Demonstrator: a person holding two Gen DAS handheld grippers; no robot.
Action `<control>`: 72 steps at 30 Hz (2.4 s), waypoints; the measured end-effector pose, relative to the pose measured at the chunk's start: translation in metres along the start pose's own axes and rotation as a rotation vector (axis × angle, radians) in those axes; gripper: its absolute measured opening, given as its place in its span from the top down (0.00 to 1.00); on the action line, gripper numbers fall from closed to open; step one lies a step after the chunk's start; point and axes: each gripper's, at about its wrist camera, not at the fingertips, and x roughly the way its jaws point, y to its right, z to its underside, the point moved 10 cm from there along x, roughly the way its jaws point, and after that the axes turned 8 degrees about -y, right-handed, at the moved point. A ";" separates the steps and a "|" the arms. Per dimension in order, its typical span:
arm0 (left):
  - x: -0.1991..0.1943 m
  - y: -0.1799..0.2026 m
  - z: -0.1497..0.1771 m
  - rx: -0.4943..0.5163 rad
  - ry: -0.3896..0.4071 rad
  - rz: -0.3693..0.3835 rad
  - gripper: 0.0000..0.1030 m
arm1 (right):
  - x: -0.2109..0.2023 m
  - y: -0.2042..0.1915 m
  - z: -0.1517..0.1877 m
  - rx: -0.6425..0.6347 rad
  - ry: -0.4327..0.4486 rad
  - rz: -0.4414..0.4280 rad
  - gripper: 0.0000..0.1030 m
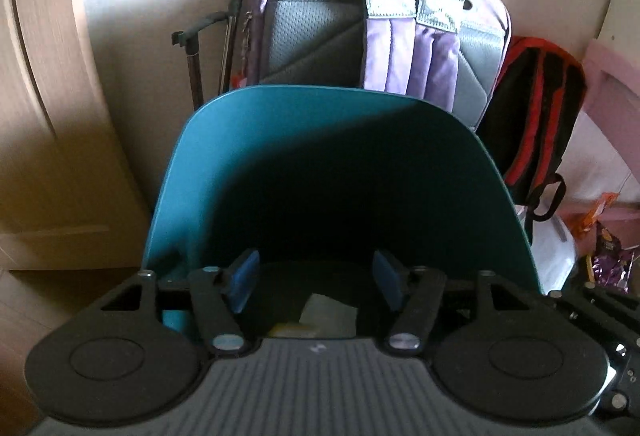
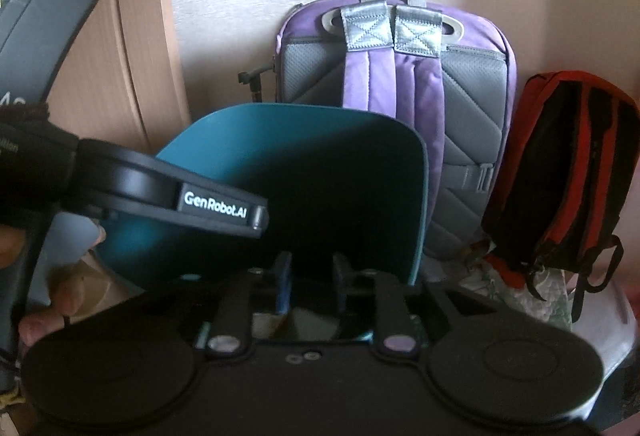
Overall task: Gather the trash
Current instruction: 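Drop the carton and tissue into the teal wastebasket, opening both tools, then lower both tools to the floor, grasp red bag and clear wrapper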
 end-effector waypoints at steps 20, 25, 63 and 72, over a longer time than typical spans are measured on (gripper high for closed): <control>-0.106 0.015 0.062 0.040 0.056 0.010 0.27 | -0.100 -0.018 0.019 0.014 0.078 0.013 0.24; -0.131 0.020 0.090 0.056 0.066 0.024 0.22 | -0.125 -0.023 0.036 0.019 0.086 0.011 0.16; 0.136 -0.033 0.364 -0.133 -0.406 -0.036 0.03 | 0.047 0.009 0.327 0.115 -0.334 -0.083 0.01; 0.244 -0.062 0.414 -0.137 -0.596 -0.120 0.03 | 0.138 -0.010 0.406 -0.009 -0.538 -0.153 0.02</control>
